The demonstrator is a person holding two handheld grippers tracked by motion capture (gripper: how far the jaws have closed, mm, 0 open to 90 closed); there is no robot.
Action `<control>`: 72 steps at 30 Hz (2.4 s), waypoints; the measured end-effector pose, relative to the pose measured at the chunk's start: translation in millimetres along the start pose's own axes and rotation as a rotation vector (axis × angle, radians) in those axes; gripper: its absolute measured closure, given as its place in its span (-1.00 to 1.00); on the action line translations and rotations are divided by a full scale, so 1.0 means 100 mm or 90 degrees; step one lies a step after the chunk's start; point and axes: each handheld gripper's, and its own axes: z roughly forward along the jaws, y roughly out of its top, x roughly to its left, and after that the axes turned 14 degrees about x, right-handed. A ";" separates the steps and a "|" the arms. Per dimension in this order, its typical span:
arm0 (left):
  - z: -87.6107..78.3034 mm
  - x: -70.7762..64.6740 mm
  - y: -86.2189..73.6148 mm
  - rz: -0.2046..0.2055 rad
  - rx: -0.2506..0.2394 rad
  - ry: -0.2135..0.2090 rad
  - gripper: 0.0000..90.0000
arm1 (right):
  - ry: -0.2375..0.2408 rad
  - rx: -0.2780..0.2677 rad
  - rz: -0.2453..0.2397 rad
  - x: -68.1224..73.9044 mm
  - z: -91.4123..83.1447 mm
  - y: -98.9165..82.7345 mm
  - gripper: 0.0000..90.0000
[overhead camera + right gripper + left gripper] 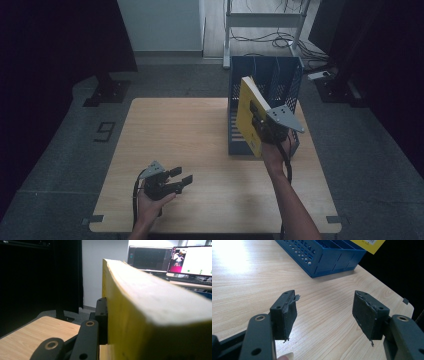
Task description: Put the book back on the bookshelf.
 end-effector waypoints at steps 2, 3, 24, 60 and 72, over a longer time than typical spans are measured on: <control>0.00 0.00 0.00 0.000 0.000 0.000 -0.21 | 0.001 0.005 -0.002 -0.01 0.02 0.00 0.65; 0.00 0.00 0.00 0.000 0.001 0.000 -0.21 | 0.001 0.006 -0.003 -0.01 0.03 0.01 0.65; 0.00 0.03 0.00 -0.002 0.004 0.002 -0.21 | -0.029 0.026 0.013 -0.13 0.24 -0.01 0.65; 0.00 0.05 -0.01 -0.001 0.011 0.004 -0.21 | -0.034 0.041 0.022 -0.11 0.46 -0.02 0.65; 0.00 0.06 -0.02 -0.003 0.008 0.004 -0.21 | -0.037 0.044 0.019 -0.08 0.51 0.00 0.65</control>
